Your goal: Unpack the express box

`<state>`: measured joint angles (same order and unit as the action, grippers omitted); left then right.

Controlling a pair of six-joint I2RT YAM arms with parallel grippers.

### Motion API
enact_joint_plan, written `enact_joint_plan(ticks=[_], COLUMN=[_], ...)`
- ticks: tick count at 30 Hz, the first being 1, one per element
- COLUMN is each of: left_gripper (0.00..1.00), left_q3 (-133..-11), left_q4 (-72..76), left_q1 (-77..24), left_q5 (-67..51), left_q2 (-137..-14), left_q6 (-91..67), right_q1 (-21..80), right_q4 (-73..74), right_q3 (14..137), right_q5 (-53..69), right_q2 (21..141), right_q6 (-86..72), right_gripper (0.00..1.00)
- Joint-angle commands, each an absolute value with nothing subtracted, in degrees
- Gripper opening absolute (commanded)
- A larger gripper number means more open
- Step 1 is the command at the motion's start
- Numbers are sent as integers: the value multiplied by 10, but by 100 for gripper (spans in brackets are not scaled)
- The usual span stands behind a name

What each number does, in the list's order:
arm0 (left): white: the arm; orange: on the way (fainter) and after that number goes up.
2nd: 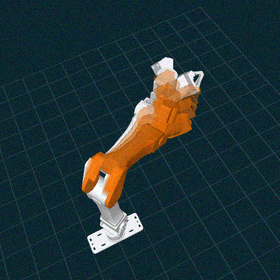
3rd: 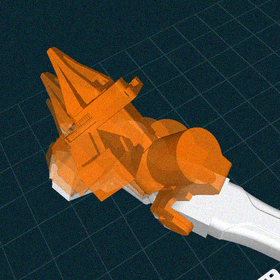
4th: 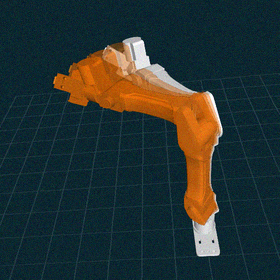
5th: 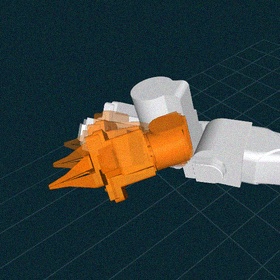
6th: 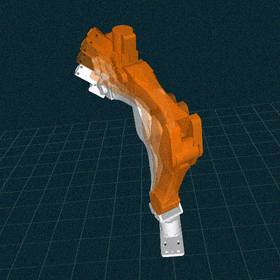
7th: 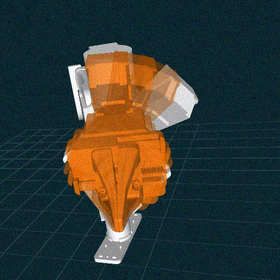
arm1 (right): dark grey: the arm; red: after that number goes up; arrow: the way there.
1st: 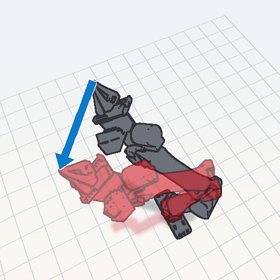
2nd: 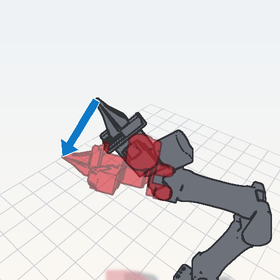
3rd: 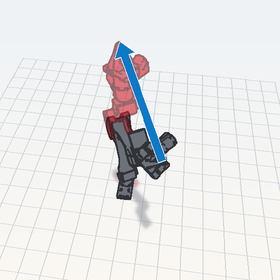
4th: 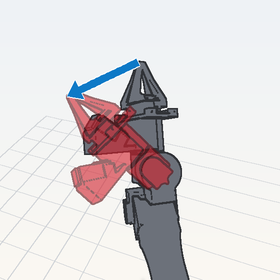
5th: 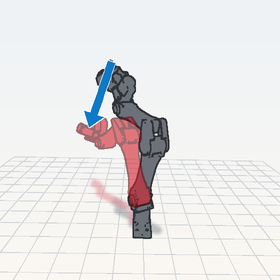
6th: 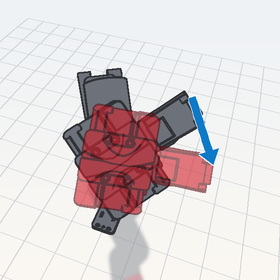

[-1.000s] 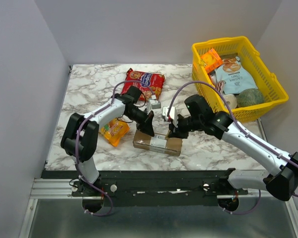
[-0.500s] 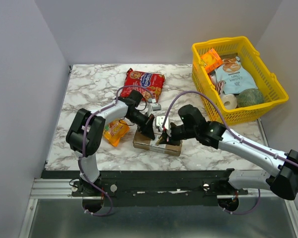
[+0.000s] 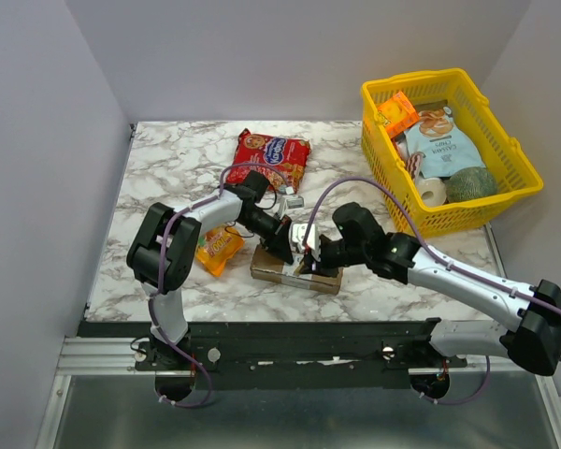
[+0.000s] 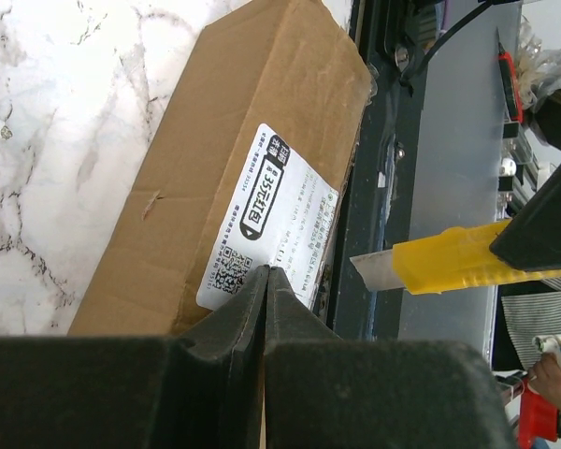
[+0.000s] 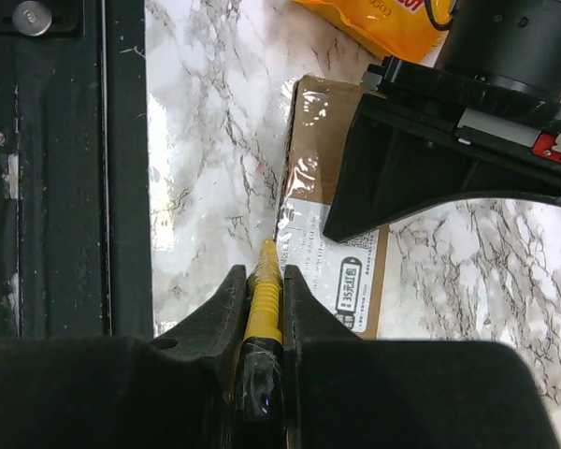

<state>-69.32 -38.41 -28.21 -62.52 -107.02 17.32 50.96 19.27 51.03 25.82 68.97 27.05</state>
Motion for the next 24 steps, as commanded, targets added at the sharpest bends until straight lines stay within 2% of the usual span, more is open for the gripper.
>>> enact_joint_plan(ticks=[1, 12, 24], left_gripper=[9, 9, 9], left_q3=[-676, -670, -671], left_q4=[-359, -353, -352], left_q1=[-286, -286, -286], left_q5=[-554, -554, -555], left_q2=[-1098, -1095, -1101], left_q6=[185, 182, 180], right_q1=[519, 526, 527], right_q4=[184, 165, 196], right_q3=[497, 483, 474], right_q5=[245, 196, 221], right_q2=[686, 688, 673], right_q6=[265, 270, 270], right_gripper=[0, 0, 0])
